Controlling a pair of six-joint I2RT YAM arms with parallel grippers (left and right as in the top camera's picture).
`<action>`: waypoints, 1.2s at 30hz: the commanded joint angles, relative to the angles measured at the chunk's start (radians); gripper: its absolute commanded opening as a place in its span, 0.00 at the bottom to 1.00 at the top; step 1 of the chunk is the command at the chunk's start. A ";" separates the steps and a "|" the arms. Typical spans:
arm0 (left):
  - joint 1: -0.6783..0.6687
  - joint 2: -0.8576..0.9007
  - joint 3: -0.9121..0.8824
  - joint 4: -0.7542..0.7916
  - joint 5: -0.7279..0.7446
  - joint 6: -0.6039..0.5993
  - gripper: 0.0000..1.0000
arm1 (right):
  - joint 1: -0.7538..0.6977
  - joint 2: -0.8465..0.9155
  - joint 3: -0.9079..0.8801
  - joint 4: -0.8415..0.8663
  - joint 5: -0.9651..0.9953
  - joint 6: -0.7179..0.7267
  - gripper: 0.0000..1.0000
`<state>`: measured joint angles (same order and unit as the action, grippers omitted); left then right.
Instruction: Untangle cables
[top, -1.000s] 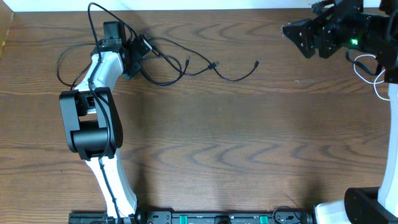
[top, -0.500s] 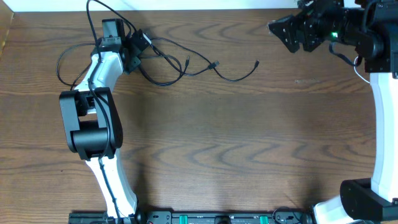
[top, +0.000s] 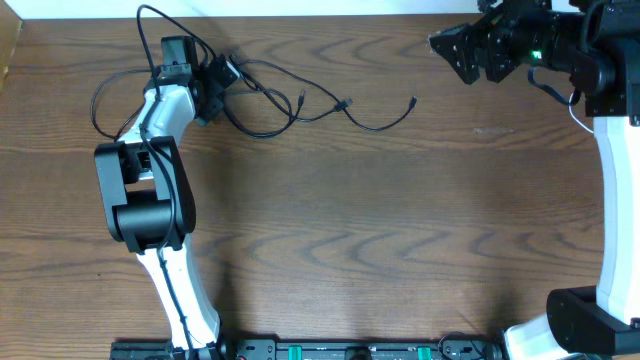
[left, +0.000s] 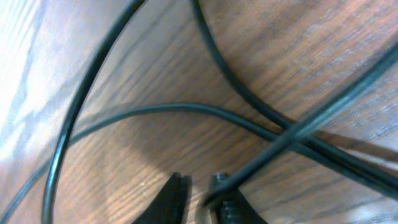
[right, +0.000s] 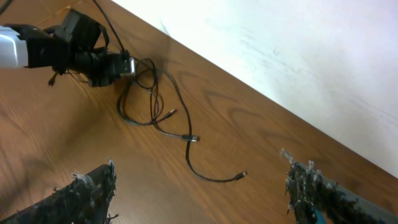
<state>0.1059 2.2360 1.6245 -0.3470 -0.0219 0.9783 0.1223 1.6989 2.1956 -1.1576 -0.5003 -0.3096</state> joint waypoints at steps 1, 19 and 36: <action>-0.006 0.012 0.003 -0.006 0.013 -0.015 0.08 | 0.004 -0.006 0.003 0.002 -0.006 0.018 0.86; -0.117 -0.309 0.005 -0.026 0.021 -0.191 0.08 | 0.003 -0.001 0.000 -0.047 0.084 0.017 0.93; -0.361 -0.621 0.024 -0.116 -0.114 -0.191 0.08 | 0.003 0.119 -0.001 -0.122 0.076 0.017 0.99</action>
<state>-0.2100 1.6920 1.6238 -0.4656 -0.0425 0.8040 0.1223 1.7699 2.1956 -1.2728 -0.4210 -0.2985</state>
